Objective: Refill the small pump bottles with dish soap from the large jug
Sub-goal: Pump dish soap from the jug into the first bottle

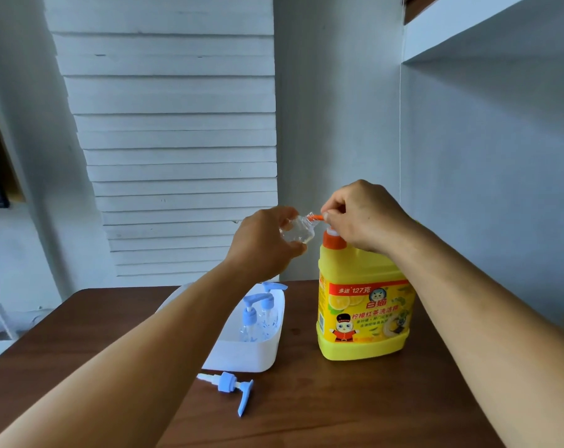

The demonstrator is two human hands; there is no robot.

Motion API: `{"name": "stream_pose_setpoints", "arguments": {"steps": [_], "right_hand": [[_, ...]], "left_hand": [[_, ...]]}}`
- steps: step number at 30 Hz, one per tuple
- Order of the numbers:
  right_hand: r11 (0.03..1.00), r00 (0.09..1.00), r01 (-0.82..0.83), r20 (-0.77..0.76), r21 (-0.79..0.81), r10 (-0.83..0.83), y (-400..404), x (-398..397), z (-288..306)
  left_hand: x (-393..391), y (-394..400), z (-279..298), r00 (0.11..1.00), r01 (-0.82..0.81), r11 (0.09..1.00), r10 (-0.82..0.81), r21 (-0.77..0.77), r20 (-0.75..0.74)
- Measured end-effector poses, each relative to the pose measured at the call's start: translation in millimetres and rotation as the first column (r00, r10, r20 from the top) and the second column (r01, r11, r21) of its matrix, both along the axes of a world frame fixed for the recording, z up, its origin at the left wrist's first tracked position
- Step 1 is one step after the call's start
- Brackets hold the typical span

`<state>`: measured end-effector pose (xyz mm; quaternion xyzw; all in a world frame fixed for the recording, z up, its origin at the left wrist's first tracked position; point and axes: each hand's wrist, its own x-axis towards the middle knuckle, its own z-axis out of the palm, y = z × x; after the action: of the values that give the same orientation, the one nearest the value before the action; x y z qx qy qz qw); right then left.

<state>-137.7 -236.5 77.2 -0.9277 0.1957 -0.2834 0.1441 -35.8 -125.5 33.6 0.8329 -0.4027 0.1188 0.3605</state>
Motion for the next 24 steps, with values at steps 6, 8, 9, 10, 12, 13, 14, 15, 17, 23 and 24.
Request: {"name": "stream_pose_setpoints", "arguments": {"steps": [6,8,9,10,12,13,14,15,17,23,24], "right_hand": [[1.000,1.000,-0.015,-0.008,-0.014,0.015,-2,-5,14],[1.000,1.000,-0.006,0.008,-0.022,0.006,0,-3,9],[1.000,1.000,-0.003,0.016,-0.016,0.004,0,-3,6],[1.000,1.000,-0.004,0.018,-0.003,0.004,1,-2,2],[1.000,1.000,-0.006,0.016,0.018,0.006,1,-2,-2],[1.000,1.000,-0.006,0.008,0.019,0.006,2,-2,-2],[1.000,1.000,-0.004,-0.004,0.016,0.005,2,-3,0],[1.000,1.000,-0.003,-0.020,0.015,0.004,3,-3,3],[1.000,0.999,-0.007,-0.041,0.021,0.008,1,-5,11],[1.000,1.000,-0.013,0.002,0.021,0.012,1,-4,9],[1.000,1.000,-0.011,0.007,0.024,0.011,2,-3,5]], "left_hand": [[-4,3,10,1.000,0.018,0.999,-0.018,-0.044,-0.002],[-3,3,9,1.000,0.019,0.999,-0.019,-0.041,-0.004],[-3,3,8,1.000,0.018,0.999,-0.018,-0.036,-0.004],[-3,3,6,1.000,0.019,0.999,-0.019,-0.028,-0.006],[-4,4,2,1.000,0.024,1.000,-0.024,-0.021,-0.016],[-4,4,1,0.999,0.025,0.999,-0.025,-0.021,-0.021],[-4,4,1,0.999,0.027,0.999,-0.027,-0.023,-0.023],[-4,5,2,0.999,0.029,0.999,-0.029,-0.026,-0.027],[-4,5,6,0.999,0.032,0.999,-0.034,-0.037,-0.029],[-2,4,8,0.999,0.028,0.999,-0.029,-0.038,-0.016],[-1,3,6,0.999,0.027,0.999,-0.028,-0.030,-0.021]]}}
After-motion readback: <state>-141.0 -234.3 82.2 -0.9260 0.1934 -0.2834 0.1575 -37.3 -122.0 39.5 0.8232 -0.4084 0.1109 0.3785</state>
